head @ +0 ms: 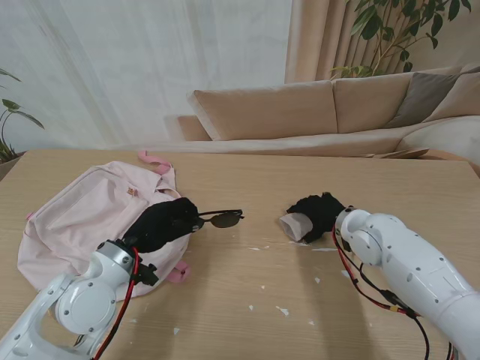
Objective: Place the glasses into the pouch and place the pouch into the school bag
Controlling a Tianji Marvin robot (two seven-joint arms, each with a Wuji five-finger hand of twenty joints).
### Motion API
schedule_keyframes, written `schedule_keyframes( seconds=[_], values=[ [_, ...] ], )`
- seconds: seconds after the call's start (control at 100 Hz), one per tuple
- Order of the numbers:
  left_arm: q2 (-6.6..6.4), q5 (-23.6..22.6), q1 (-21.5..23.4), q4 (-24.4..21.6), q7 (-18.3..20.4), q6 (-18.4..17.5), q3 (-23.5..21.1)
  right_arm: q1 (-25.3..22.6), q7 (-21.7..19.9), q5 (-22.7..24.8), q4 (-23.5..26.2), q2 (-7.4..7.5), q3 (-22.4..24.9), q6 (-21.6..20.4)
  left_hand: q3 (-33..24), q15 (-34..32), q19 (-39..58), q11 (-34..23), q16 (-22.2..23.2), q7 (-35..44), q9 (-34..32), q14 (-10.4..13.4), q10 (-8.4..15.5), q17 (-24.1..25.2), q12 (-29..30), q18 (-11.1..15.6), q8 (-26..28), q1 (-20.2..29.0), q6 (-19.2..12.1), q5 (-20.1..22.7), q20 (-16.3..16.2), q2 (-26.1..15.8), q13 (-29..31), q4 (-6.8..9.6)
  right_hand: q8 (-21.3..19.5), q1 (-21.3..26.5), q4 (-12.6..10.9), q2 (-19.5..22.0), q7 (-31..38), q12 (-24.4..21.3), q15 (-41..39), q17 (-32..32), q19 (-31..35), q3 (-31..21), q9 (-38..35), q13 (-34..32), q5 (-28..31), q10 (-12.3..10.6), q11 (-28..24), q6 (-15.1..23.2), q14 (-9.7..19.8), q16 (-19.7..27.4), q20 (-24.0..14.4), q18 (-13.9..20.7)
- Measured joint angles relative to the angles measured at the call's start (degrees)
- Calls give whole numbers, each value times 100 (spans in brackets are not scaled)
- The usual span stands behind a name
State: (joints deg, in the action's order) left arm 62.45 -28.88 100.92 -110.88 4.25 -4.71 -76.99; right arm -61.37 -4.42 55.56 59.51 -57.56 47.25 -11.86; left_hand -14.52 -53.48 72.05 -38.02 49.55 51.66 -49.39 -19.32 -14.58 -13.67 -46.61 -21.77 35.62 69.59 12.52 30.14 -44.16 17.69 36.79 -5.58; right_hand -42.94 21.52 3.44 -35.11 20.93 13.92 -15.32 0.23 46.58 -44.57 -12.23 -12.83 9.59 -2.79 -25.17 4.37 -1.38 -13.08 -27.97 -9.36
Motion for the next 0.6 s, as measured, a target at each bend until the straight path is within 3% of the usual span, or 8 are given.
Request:
schedule_keyframes(
  seconds=[0.1,0.18,0.3,0.42,0.48,0.6],
  values=[
    [-1,0,8,-6,-5,-15,-11,-52,72,24,14,-19,67,72,0,0,0,0,1,0,0,0,-1,0,0,0,2,0,0,0,0,0,0,-3,-746,25,0,13,1309,191,-128,100,135,-107,0,-183,-1,10,-560,-68,-1,-102,-15,-53],
    [-1,6,14,-9,-7,-24,-18,-194,-35,112,189,-24,229,342,0,-1,0,0,1,0,0,0,-1,0,-1,0,2,0,0,0,0,0,0,-5,-1086,25,0,16,1978,324,-239,155,170,-110,-12,-246,-25,245,-827,-93,-84,-230,-69,-63],
    [-1,12,33,-17,-5,-42,-40,-524,-559,193,747,-12,490,1129,0,-1,0,0,1,0,0,0,-1,0,-1,0,2,0,0,0,0,0,1,-5,-1179,21,0,76,2553,410,-414,275,308,18,-116,-418,-3,611,-1059,-486,-315,-329,-142,-198],
    [0,14,58,-25,-4,-62,-75,-816,-566,361,1085,-27,639,1629,0,-1,0,0,1,0,0,-1,-1,0,-1,0,2,0,0,0,0,0,1,-5,-1162,-216,0,205,2714,408,-476,383,421,304,-244,-482,209,1020,-1104,-961,-659,-395,-219,-324],
    [0,16,67,-28,-4,-74,-88,-942,-561,402,1176,-47,749,1662,0,-1,0,0,1,0,0,-1,-1,0,-1,0,2,0,0,0,0,0,1,-5,-859,-217,0,299,2426,408,-473,390,441,457,-244,-482,209,1192,-1099,-1193,-799,-396,-257,-397],
    [0,25,80,-33,2,-116,-114,-1143,-989,454,1462,-49,967,1651,0,-1,0,-1,1,0,0,-1,-1,0,-1,0,3,0,0,0,0,0,2,-5,1169,-483,-64,401,92,227,-218,390,443,662,-239,-482,207,1535,-599,-1616,-1140,-341,-274,-570]
  ],
)
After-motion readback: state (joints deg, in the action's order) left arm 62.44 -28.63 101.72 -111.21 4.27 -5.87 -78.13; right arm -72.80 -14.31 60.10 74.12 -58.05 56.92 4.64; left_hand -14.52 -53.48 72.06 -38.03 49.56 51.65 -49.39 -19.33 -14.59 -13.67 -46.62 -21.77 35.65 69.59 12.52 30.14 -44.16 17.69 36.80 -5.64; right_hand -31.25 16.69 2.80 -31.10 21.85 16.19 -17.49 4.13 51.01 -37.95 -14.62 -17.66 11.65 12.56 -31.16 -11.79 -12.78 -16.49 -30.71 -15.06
